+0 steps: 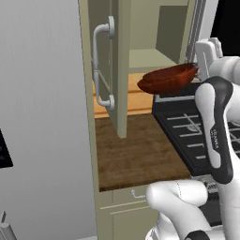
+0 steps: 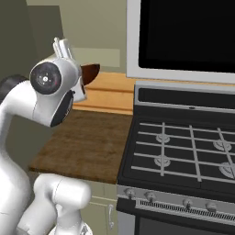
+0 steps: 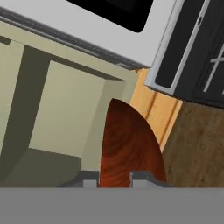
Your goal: Pick up the bowls on the counter and stack them on top of one another in the open cabinet. Place the smaller bowl on top of the larger bowl.
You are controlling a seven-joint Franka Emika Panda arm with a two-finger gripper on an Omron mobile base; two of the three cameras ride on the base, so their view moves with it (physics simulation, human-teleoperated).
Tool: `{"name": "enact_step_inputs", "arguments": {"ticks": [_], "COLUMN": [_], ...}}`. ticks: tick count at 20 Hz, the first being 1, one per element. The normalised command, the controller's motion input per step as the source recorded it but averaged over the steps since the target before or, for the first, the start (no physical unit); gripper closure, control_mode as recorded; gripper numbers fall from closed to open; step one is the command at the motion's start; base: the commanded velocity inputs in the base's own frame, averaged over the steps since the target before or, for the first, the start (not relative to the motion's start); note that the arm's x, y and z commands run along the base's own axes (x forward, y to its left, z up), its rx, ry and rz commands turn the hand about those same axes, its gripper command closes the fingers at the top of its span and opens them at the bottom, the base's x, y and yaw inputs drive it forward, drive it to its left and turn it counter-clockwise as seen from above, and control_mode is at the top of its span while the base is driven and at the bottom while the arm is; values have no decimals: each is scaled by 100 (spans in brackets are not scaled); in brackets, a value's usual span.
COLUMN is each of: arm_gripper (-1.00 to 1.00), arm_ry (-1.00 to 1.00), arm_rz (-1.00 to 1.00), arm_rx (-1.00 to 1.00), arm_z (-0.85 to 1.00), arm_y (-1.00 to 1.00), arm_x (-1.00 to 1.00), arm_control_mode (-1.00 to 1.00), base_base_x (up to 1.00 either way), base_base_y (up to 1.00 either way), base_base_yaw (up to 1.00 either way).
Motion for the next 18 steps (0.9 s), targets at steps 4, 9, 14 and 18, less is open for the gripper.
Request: {"name": "enact_step_inputs", "arguments": {"ticks": [4, 9, 14, 18], "arm_gripper": [100, 100, 100, 100], "arm_ry": [-40, -17, 5, 11], "arm_rz": [0, -1, -1, 0], "arm_rx": [23, 19, 0, -7], "arm_z": [89, 15, 0, -3], "arm_y": [0, 13, 49, 41], "arm_x": [-25, 37, 95, 96], "arm_control_mode": [-100, -100, -100, -100], "base_base_x": [0, 0, 0, 0], "base_base_y": [0, 0, 0, 0], "base_base_yaw": [0, 0, 0, 0]}}
